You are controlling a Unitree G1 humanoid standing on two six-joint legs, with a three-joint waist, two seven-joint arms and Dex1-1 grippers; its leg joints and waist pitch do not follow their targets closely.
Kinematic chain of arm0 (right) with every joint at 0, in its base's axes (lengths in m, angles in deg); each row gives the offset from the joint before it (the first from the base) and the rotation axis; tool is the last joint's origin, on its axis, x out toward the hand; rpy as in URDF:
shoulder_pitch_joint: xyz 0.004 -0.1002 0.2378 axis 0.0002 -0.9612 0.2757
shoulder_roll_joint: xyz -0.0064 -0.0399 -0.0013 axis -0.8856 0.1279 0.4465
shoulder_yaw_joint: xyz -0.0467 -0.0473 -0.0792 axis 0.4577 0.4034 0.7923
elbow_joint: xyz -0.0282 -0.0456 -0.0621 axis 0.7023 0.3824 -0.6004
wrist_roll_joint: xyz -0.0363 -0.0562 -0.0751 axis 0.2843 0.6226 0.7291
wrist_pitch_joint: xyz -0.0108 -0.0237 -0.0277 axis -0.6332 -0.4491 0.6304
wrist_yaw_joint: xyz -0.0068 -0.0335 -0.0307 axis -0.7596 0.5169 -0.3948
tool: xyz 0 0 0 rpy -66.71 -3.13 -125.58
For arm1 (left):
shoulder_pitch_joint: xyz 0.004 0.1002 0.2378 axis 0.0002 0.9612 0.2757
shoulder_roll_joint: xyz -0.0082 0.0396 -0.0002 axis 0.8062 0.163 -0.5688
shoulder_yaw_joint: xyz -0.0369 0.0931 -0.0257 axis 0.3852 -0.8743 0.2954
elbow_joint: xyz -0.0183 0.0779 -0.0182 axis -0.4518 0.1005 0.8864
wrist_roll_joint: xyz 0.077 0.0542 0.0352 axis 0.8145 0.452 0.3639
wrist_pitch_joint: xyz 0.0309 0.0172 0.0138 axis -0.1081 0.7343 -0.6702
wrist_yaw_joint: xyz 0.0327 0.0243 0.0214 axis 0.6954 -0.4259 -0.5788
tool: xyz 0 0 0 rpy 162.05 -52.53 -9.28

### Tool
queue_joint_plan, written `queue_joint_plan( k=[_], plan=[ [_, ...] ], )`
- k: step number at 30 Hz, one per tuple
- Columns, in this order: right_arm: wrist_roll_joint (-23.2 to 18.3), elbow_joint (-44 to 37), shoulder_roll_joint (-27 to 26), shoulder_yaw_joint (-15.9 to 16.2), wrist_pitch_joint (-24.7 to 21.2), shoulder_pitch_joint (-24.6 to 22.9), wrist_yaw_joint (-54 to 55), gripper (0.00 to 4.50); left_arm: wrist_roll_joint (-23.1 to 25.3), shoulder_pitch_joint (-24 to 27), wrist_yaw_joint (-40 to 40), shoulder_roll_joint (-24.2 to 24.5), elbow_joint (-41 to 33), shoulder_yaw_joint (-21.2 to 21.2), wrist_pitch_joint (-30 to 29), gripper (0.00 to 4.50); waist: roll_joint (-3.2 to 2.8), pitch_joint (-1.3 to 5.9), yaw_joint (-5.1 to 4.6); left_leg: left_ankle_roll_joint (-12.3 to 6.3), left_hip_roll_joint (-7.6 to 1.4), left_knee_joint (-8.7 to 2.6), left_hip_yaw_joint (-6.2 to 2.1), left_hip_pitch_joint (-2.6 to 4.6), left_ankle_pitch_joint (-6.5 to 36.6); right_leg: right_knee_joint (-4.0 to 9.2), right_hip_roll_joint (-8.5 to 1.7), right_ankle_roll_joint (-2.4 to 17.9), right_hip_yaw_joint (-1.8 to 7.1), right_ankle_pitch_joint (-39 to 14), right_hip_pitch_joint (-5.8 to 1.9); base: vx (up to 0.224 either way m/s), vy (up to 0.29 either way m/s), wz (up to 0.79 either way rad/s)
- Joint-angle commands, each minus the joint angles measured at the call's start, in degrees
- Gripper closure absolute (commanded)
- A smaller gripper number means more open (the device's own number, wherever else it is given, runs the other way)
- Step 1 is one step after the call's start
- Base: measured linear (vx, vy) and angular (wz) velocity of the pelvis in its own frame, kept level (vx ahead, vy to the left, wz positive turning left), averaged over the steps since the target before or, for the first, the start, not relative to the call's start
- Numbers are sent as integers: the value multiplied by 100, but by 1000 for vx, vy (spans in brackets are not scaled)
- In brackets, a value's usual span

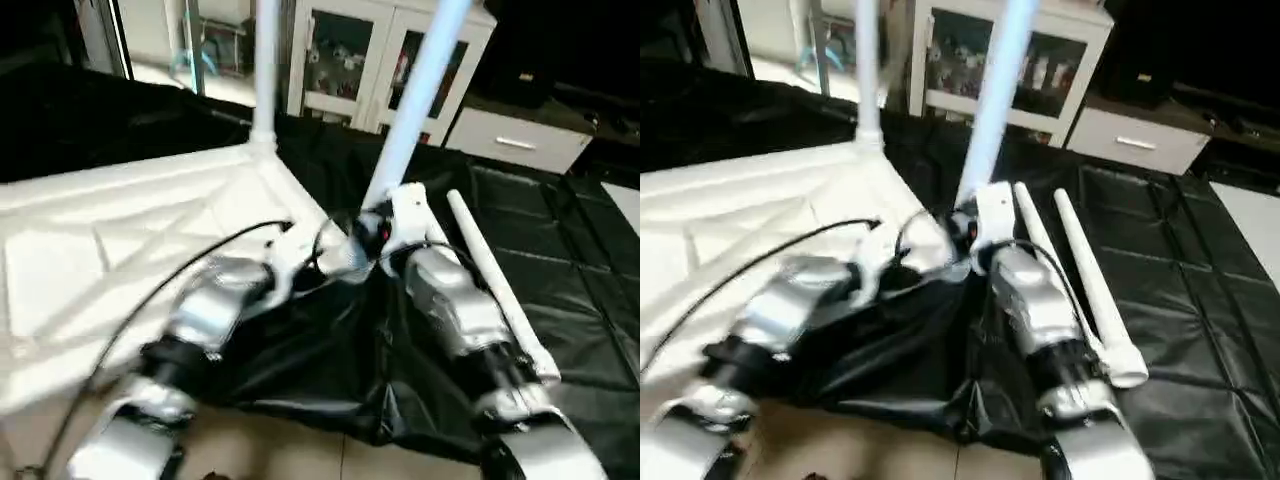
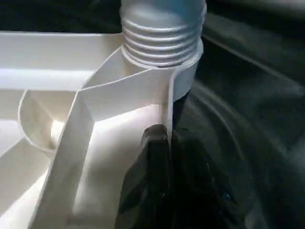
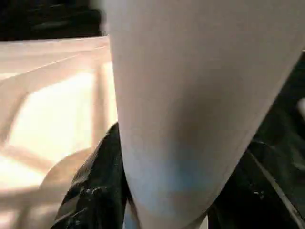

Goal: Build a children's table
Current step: Pick table leg

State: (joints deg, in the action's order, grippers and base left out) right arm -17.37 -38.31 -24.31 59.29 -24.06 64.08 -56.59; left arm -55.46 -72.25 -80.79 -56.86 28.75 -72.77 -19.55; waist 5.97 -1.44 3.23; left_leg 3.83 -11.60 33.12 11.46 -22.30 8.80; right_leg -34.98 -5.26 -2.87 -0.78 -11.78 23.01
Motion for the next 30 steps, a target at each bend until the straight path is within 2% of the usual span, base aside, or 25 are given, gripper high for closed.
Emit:
queue_joint_plan(
  k=[1, 4, 6, 9, 10, 12, 16, 19, 21, 23, 26, 28, 30],
  plan=[
    [188, 979, 89, -239, -315, -294, 546, 265, -195, -347, 311, -212, -358, 313, -49, 450, -87, 265, 0, 453, -139, -466, -112, 154, 2163, 425, -169, 809, 93, -929, -66, 0, 0, 0],
    [365, 1260, -24, -141, -109, -56, 734, 265, -91, -397, 523, -298, -489, 232, -266, 450, -82, 280, 26, 304, -117, -424, -78, 124, 1652, 393, -163, 855, 91, -424, -109, 0, 0, 0],
    [390, 1312, -44, -124, -57, -13, 793, 265, -67, -384, 575, -298, -512, 230, -303, 450, -76, 282, 28, 271, -115, -412, -65, 125, 1469, 369, -146, 884, 84, -186, -121, 0, 0, 0],
    [421, 1484, -97, -153, 75, 83, 801, 265, -48, -324, 581, -241, -554, 212, -340, 450, -87, 267, 24, 276, -120, -423, -63, 136, 1592, 387, -142, 890, 81, -349, -109, 0, 0, 0],
    [434, 1496, -100, -134, 111, 94, 783, 265, -47, -314, 574, -222, -555, 211, -345, 450, -95, 256, 16, 327, -128, -439, -72, 147, 1792, 413, -141, 851, 84, -623, -96, 0, 0, 0],
    [441, 1501, -105, -121, 142, 102, 768, 265, -47, -310, 579, -211, -555, 214, -354, 450, -96, 251, 6, 379, -133, -448, -81, 152, 1933, 426, -142, 819, 84, -780, -84, 0, 0, 0],
    [342, 1638, -160, -228, 429, 235, 593, 265, -90, -378, 674, -191, -509, 240, -398, 450, -101, 250, -7, 403, -134, -451, -85, 153, 2026, 434, -144, 793, 87, -847, -71, 0, 0, 0],
    [308, 1647, -166, -272, 455, 262, 536, 265, -110, -382, 680, -185, -507, 232, -400, 450, -104, 246, -15, 405, -135, -456, -87, 151, 2060, 437, -142, 800, 87, -873, -67, 0, 0, 0],
    [283, 1648, -170, -303, 467, 280, 479, 209, -117, -383, 665, -175, -503, 222, -395, 450, -89, 248, -20, 396, -134, -453, -84, 149, 2062, 437, -140, 799, 87, -879, -70, 0, 0, 0],
    [275, 1628, -149, -305, 474, 314, 403, 195, -125, -380, 646, -164, -501, 220, -387, 450, -88, 249, -19, 384, -136, -452, -85, 147, 2026, 434, -144, 807, 87, -855, -72, 0, 0, 0],
    [252, 1607, -125, -301, 462, 354, 297, 169, -132, -368, 633, -150, -522, 217, -395, 450, -72, 290, 6, 313, -138, -409, -69, 141, 1616, 364, -143, 935, 81, -277, -115, 0, 0, 0],
    [256, 1594, -104, -283, 464, 382, 227, 150, -136, -361, 615, -128, -538, 211, -400, 450, -80, 283, 18, 175, -122, -385, -44, 123, 1222, 320, -132, 1022, 81, 210, -135, 0, 0, 0],
    [272, 1552, -76, -252, 452, 401, 126, 142, -142, -358, 604, -102, -550, 211, -405, 450, -74, 293, 29, 97, -113, -367, -38, 116, 1006, 291, -125, 1073, 78, 465, -161, 0, 0, 0]
  ],
)
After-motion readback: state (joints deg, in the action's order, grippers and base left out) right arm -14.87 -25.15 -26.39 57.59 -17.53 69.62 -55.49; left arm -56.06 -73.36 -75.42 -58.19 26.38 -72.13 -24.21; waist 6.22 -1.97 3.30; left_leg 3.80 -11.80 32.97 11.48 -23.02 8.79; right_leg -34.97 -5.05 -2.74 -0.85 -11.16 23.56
